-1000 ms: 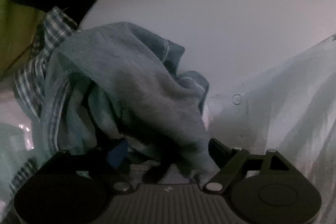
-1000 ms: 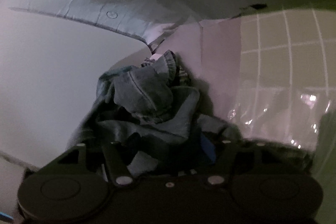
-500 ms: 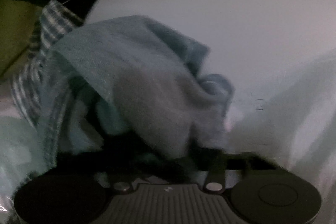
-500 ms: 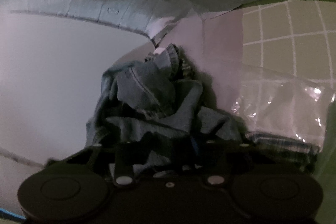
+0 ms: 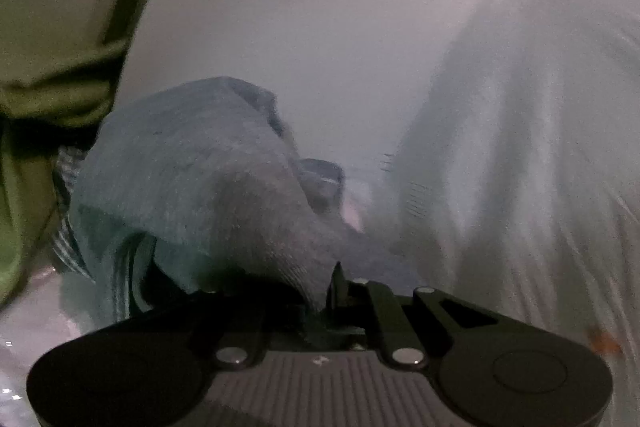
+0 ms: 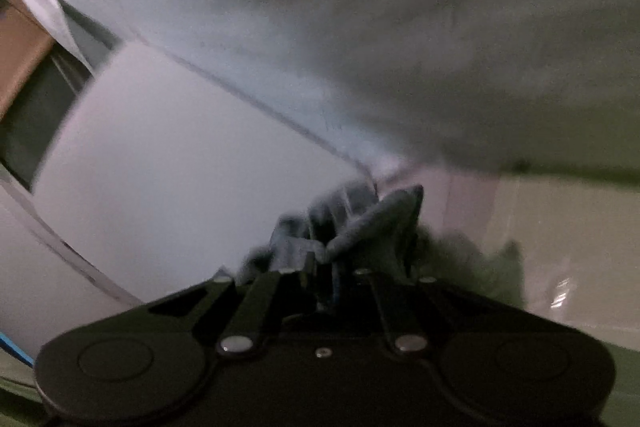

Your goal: Fold clothes

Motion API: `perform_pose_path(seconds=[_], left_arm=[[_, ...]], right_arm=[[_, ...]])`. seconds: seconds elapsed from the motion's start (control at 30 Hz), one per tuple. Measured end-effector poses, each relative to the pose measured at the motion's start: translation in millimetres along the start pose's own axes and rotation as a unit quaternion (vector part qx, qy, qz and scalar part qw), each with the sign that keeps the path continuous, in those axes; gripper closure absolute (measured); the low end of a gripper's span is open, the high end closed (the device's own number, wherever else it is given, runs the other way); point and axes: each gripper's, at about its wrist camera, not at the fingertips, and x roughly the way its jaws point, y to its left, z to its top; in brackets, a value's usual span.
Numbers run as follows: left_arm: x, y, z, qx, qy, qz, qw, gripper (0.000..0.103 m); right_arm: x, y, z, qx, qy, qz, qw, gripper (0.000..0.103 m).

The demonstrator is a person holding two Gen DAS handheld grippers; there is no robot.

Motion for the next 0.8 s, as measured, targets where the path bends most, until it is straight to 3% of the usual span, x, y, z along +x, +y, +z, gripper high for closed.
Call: perform_pose_path(seconds=[0.23,0.37,0.47,0.6,0.67,0.77,0.8], left_arm=[[-93.9,-47.0,-56.2,0.094,0.004,-0.051,0.9943,0.094],[-133.8,-70.6,-94.8,0.123,0.016,-0.083,0.9888,0.095],[-165.0,-90.2,-130.3,0.146,0.032,-0.111,0.9825,0.095],[-190.1,-112.9,-189.0,0.162,0.083,-0.145,0.9725,0.095],[-189.8,-121.6,-226.8,0.174,0.134,-0.142,0.9653,0.094],[-183.5,-129.1,-278.4,0.19,0.213,-0.131,0.9493,0.082],[-184.4,-127.5,-293.6,0.191,0.234,-0.121,0.9456,0.075]], right_arm=[[-202.4,-2.1,-4.1,0.0,-0.15,-0.043,0.988,0.097],[-336.2,-12.6,-28.6,0.011,-0.239,-0.089,0.967,0.097],[-428.8,-19.1,-50.1,-0.009,-0.279,-0.154,0.948,0.097],[-529.3,-31.6,-80.5,-0.017,-0.323,-0.228,0.918,0.097],[-575.3,-38.7,-95.3,-0.011,-0.346,-0.271,0.898,0.097],[-626.1,-57.0,-114.5,-0.006,-0.341,-0.369,0.865,0.097],[-635.3,-65.1,-118.6,-0.003,-0.319,-0.396,0.861,0.097]])
